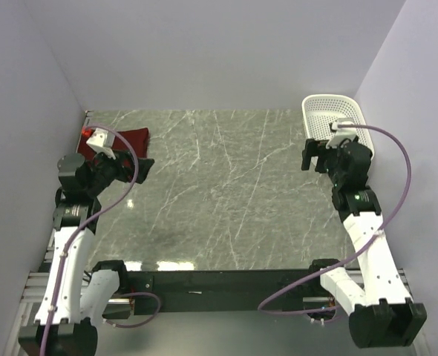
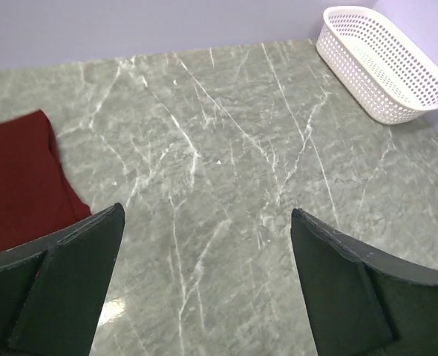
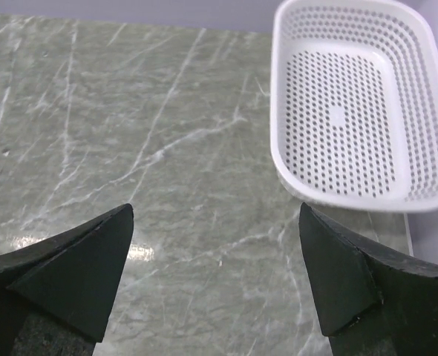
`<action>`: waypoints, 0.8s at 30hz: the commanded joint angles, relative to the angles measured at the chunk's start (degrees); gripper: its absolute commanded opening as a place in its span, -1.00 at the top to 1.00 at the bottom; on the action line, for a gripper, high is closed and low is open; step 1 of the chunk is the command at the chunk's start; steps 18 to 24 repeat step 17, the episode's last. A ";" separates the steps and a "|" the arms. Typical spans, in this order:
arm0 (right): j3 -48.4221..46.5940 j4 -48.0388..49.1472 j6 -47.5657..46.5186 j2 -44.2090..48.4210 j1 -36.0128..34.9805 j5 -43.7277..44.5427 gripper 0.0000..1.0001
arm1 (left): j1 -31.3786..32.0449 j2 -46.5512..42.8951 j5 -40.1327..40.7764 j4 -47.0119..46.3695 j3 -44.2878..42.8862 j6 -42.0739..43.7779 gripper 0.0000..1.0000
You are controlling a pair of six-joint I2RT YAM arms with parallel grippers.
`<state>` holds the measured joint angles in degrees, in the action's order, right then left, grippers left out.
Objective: Fold and stack the t-shirts
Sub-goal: Neatly place the folded tshirt to the corner
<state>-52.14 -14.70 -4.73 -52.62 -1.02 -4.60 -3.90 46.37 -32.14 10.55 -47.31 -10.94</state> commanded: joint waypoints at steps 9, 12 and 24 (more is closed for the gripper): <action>7.22 3.28 5.25 8.85 0.23 11.10 -0.96 | 0.56 -10.60 8.76 1.93 6.09 -1.45 -0.99; 6.96 2.31 7.98 8.76 0.31 10.58 -0.92 | 0.47 -10.16 9.02 2.63 6.18 -2.16 -0.99; 8.54 4.15 6.24 9.20 0.23 9.87 -0.90 | 0.47 -9.45 11.92 3.51 6.35 -2.95 -0.99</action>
